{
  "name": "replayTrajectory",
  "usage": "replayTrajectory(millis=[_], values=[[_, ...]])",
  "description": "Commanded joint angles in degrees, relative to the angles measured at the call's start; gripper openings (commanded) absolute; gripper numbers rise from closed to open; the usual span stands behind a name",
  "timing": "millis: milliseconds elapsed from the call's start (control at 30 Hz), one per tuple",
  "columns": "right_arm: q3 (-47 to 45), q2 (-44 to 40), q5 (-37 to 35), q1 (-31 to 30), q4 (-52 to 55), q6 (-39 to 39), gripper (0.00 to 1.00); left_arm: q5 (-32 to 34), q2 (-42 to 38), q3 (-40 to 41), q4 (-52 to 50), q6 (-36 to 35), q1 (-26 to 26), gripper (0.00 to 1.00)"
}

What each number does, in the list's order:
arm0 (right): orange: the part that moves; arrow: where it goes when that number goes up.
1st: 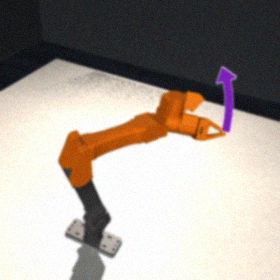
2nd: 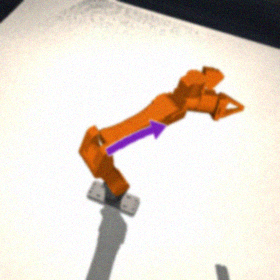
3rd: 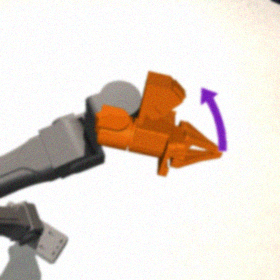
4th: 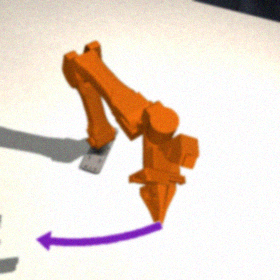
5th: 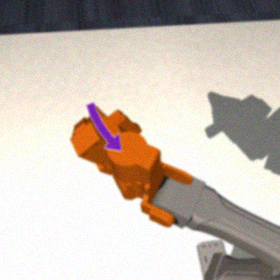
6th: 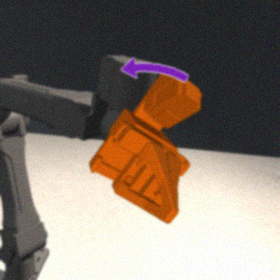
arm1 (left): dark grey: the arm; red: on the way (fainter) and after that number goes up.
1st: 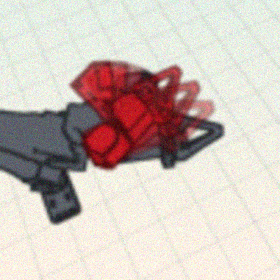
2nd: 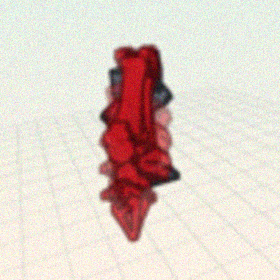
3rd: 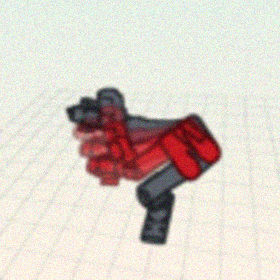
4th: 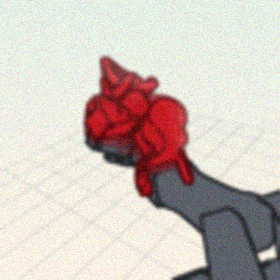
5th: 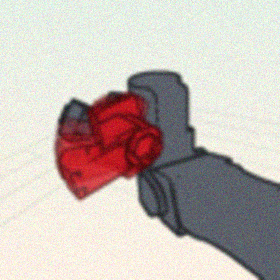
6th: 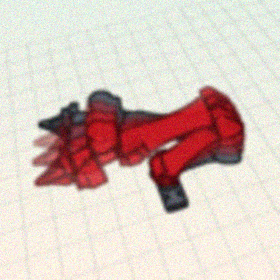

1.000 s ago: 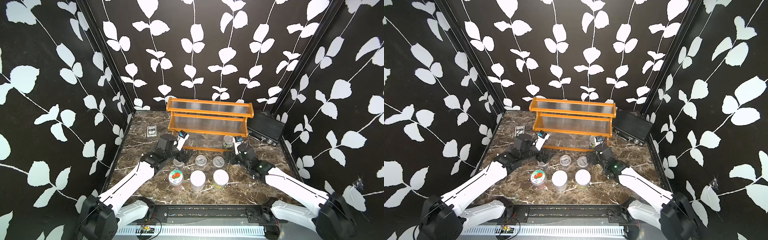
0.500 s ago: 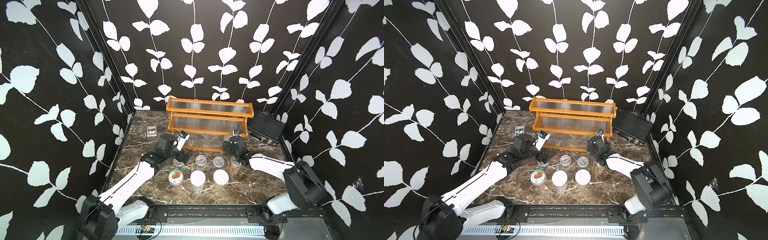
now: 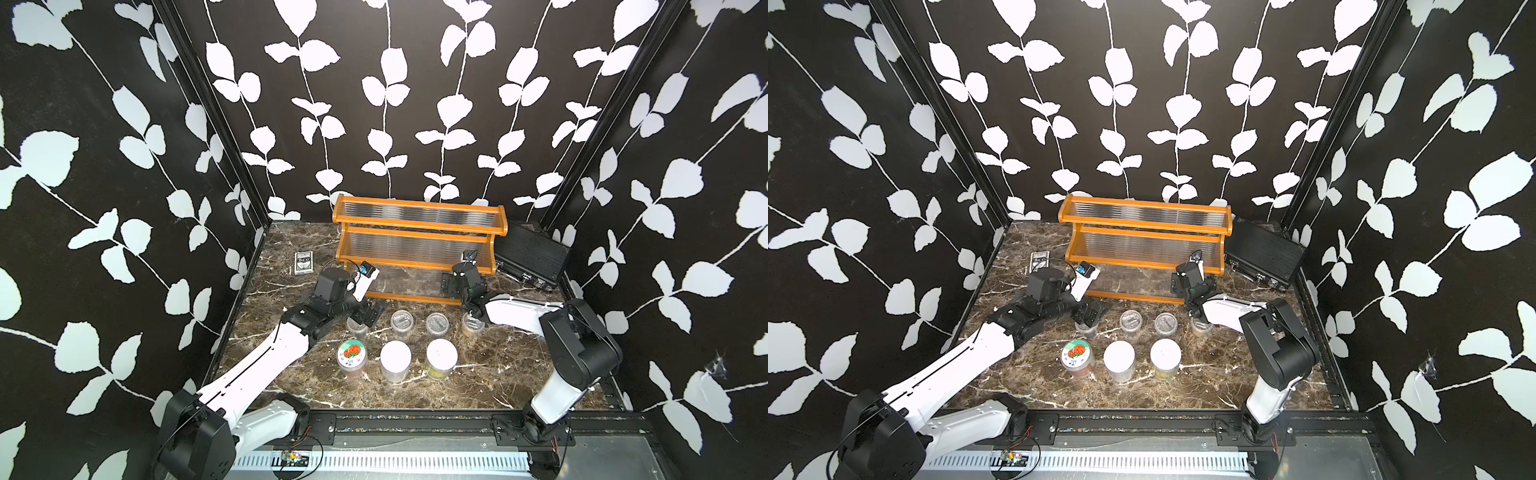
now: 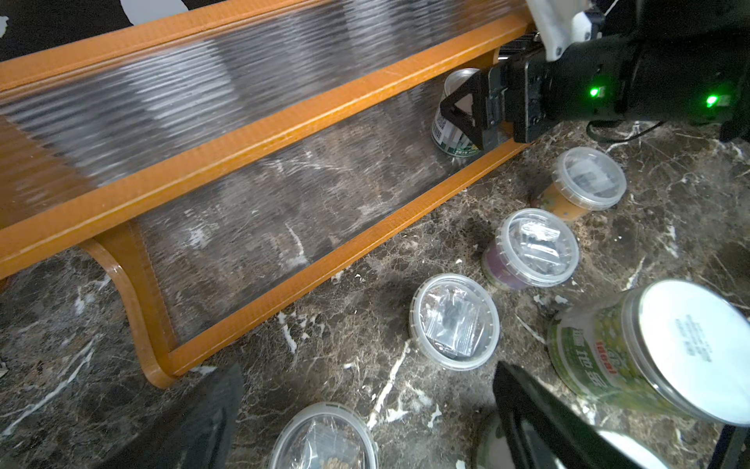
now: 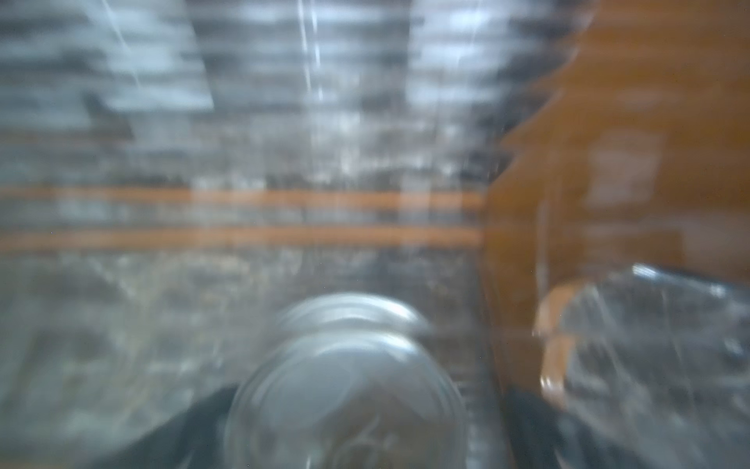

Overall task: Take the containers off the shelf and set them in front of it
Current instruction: 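Pick up a container from the shelf.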

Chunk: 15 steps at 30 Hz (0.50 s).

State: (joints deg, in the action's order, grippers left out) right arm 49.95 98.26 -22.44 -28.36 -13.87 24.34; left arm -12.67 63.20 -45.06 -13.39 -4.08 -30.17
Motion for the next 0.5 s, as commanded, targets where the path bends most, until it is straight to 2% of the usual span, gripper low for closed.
replayTrajectory(millis=[0, 233, 467], values=[[2.3, 0.8, 0.6, 0.5, -0.5, 0.6, 0.99, -0.3, -1.3, 0.2, 0.8, 0.1, 0.3, 0.99], [2.3, 0.1, 4.8, 1.2, -0.6, -1.1, 0.80, 0.0, -2.2, 0.8, 0.4, 0.3, 0.3, 0.99], [0.7, -3.7, 7.1, 1.2, 0.4, -2.9, 0.73, -0.1, -2.4, 1.0, 0.4, 0.5, 0.3, 0.99]])
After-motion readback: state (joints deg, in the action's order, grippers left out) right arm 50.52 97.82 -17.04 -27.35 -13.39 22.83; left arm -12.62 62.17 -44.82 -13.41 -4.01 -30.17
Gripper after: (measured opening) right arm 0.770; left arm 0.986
